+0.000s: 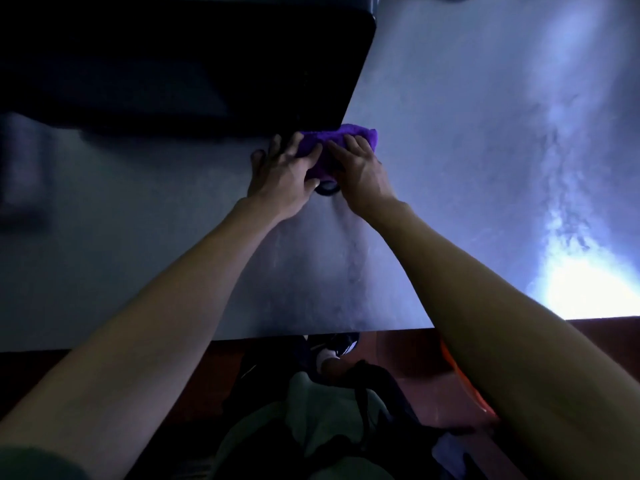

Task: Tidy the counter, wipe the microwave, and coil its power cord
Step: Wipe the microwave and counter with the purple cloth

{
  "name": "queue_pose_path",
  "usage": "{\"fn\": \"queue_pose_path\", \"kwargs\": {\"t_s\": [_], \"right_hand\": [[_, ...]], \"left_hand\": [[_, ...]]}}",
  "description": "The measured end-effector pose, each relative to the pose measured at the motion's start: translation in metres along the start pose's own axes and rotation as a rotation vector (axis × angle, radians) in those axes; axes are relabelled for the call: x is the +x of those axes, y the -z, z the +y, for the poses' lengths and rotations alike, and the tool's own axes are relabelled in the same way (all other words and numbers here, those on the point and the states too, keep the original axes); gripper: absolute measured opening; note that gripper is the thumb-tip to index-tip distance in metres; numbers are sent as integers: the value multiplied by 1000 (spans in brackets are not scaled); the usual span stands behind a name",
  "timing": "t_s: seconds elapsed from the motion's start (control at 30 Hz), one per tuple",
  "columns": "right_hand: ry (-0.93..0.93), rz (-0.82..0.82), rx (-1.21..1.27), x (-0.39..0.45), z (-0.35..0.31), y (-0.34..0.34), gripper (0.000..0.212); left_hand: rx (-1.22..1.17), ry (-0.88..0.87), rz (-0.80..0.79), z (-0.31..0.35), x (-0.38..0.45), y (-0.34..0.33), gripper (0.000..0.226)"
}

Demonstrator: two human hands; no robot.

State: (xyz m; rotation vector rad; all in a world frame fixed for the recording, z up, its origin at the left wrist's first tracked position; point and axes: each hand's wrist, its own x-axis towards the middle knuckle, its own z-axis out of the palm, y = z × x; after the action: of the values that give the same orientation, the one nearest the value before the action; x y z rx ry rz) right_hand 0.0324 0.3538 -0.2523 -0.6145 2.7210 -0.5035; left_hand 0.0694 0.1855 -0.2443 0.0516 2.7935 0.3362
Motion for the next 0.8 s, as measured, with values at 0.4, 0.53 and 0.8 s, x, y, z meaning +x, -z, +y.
{"fn": "queue_pose_path", "kwargs": {"t_s": [0.4, 0.53, 0.8], "right_hand": [[-3, -79, 51, -101, 28, -4, 59], [41, -135, 15, -170, 45, -1, 62], [12, -100, -13, -306, 118, 2, 50]], "left_hand": [[-75, -7, 27, 64, -59, -19, 48], [-56, 30, 24, 115, -117, -47, 54], [11, 47, 2, 245, -186, -109, 59]]}}
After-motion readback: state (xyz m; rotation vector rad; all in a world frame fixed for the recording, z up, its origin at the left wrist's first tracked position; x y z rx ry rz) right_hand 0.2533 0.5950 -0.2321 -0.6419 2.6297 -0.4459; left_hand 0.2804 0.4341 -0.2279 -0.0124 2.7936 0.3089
